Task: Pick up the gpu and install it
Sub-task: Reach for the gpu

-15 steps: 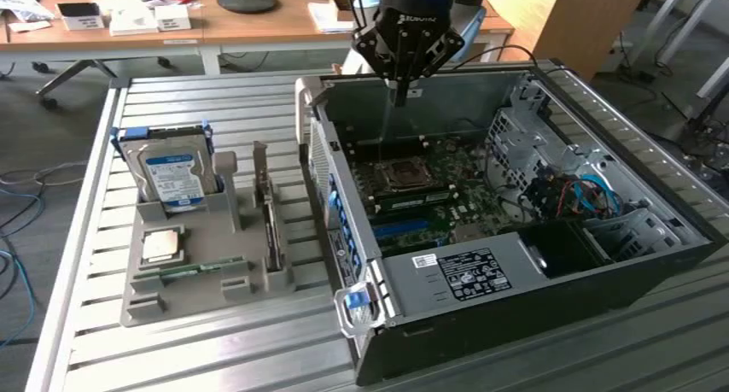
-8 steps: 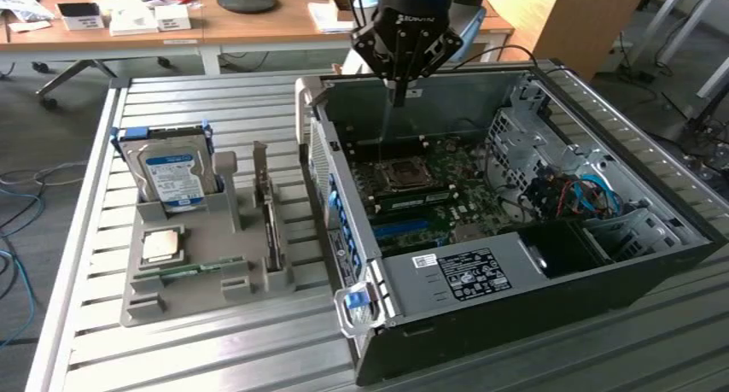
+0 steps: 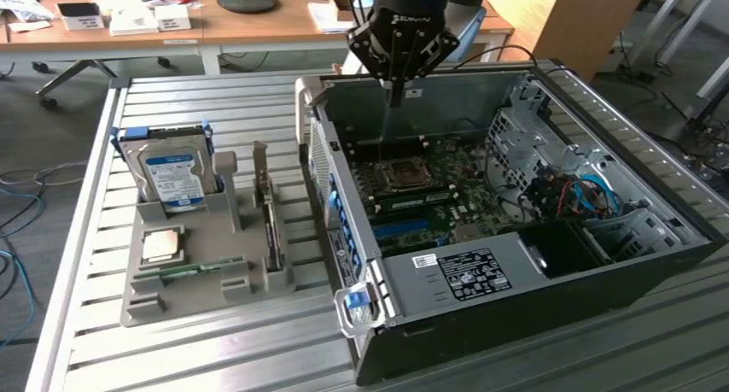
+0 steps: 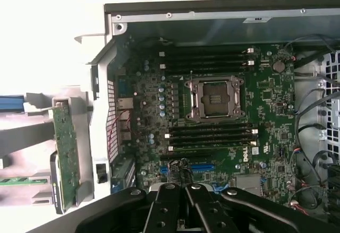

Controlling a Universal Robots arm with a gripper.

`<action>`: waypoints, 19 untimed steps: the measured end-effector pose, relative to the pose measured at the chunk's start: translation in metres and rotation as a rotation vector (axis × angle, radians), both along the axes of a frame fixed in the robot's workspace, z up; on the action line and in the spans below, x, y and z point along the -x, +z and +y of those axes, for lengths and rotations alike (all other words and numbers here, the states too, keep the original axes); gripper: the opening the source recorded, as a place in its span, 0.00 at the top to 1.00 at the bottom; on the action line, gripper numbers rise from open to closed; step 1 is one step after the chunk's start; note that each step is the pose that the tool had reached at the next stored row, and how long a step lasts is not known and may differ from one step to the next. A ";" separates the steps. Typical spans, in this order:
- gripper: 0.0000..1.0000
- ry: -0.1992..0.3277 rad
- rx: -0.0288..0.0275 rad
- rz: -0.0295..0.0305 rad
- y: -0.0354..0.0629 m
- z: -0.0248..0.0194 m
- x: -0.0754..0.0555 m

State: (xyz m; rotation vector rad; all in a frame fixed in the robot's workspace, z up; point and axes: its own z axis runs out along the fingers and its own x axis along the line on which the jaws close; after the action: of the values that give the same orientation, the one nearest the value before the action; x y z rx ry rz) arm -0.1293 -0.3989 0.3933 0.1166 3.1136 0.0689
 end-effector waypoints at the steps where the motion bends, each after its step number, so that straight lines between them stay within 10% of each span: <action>1: 0.89 0.000 0.0000 0.0000 0.0000 0.0000 0.001; 19: 0.89 0.000 0.0000 0.0001 0.0000 0.0000 0.014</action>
State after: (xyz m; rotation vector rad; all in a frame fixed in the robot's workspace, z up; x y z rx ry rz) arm -0.1431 -0.3988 0.3933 0.1167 3.1137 0.0689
